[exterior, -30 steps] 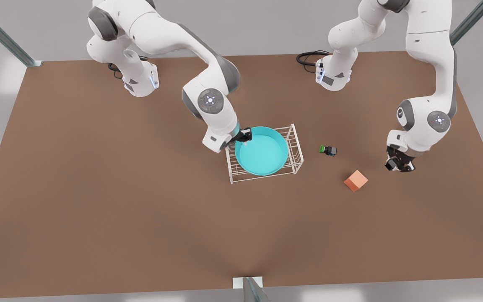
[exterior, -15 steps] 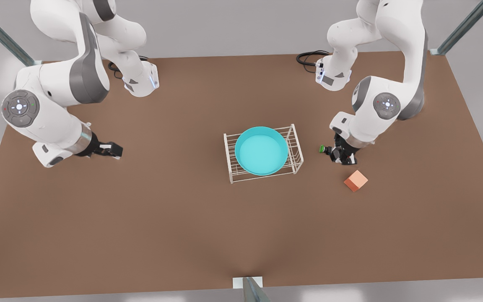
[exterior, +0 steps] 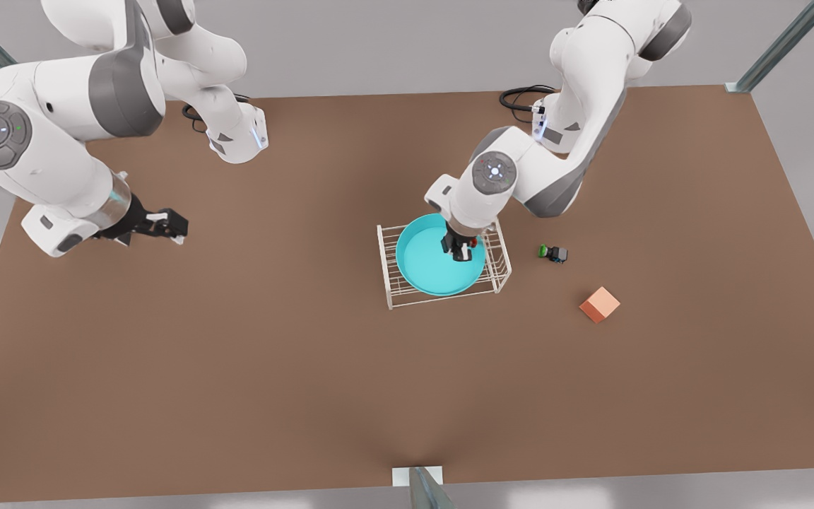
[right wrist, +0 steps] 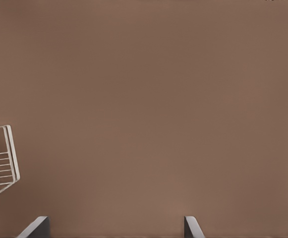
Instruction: Place the plate on the shelf with right arm and place the red button switch in the plate with left arm
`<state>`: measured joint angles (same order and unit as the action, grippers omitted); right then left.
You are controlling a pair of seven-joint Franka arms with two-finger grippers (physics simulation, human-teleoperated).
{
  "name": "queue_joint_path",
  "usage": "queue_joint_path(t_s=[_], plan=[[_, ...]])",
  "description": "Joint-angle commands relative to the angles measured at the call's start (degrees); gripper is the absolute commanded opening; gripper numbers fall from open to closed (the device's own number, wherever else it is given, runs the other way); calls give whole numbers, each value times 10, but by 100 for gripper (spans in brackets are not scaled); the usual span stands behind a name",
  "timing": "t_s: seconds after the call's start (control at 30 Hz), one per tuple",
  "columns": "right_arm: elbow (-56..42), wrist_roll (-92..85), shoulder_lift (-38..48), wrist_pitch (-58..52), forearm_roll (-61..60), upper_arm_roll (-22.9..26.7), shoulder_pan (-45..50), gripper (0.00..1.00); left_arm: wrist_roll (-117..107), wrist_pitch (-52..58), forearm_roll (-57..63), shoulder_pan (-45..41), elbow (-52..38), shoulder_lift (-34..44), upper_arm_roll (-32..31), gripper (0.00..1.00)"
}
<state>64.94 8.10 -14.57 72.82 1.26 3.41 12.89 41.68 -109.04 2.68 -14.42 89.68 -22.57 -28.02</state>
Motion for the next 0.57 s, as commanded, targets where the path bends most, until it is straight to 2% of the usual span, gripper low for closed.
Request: queue_joint_path(t_s=[0.0,0.03,0.07,0.2,0.23,0.3,0.33,0.4,0.53], plan=[[-2,-31,1,-37,23,-3,27,100,-259,8,7,-5,-5,-5,0,47],[-2,-12,0,-37,27,-3,30,100,-259,8,7,-7,-5,-5,0,53],[-2,-12,-1,-35,27,2,29,100,-262,8,7,-7,-5,-5,0,100],[-2,-11,-3,-28,26,8,28,100,-262,8,8,-4,-5,-5,6,100],[-2,-8,-3,-28,26,1,29,100,-262,41,8,12,-6,2,30,100],[-2,-8,-3,-29,26,9,28,100,-262,133,0,28,-64,10,171,100],[-2,-8,-3,-29,26,11,28,100,-259,143,0,82,-68,11,190,100],[-2,-8,-3,-29,26,9,28,100,-259,144,0,177,-65,11,189,100],[-2,-8,-3,-29,24,5,28,100,-259,151,0,210,-64,9,193,100]])
